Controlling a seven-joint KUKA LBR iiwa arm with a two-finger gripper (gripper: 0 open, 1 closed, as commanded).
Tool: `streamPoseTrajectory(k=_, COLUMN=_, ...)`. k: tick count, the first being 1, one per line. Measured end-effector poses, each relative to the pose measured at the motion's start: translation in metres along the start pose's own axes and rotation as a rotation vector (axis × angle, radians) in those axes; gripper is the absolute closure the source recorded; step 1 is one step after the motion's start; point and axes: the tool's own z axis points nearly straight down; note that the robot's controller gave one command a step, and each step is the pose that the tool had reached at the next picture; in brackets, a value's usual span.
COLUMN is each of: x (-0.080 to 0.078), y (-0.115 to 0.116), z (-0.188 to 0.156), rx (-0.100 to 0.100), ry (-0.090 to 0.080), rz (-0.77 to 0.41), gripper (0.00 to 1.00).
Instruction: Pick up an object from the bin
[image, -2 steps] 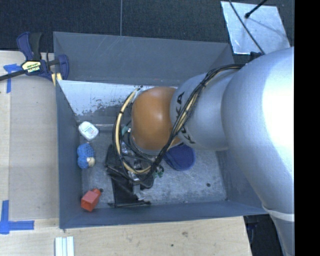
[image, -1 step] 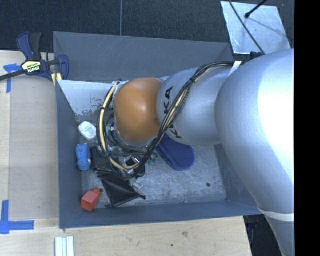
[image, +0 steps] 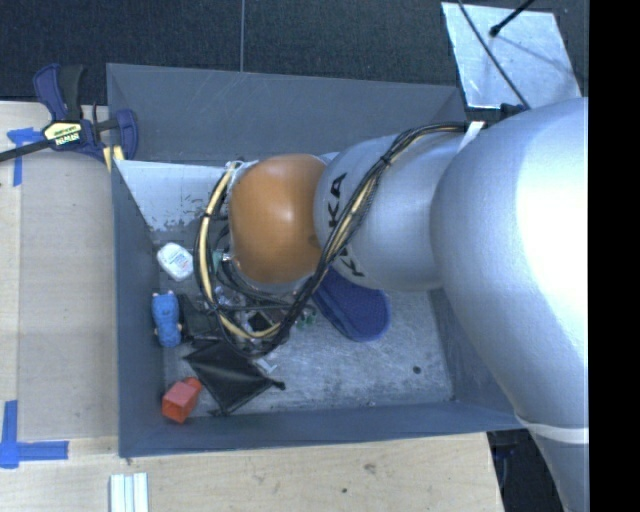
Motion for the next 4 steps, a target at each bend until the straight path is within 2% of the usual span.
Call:
streamPoseTrajectory(k=1, x=0.023, y=0.025, z=-0.102, rx=0.000, ry=-0.016, rz=-0.050, gripper=1.00)
streamPoseTrajectory(k=2, x=0.038, y=0.053, z=-0.049, rx=-0.005, ry=-0.004, rz=0.162, gripper=1.00)
streamPoseTrajectory(k=3, x=0.037, y=0.053, z=-0.050, rx=-0.004, ry=-0.006, rz=0.163, gripper=0.00)
streamPoseTrajectory(k=4, x=0.021, y=0.058, z=0.004, rx=-0.005, ry=-0.005, rz=0.299, gripper=0.00)
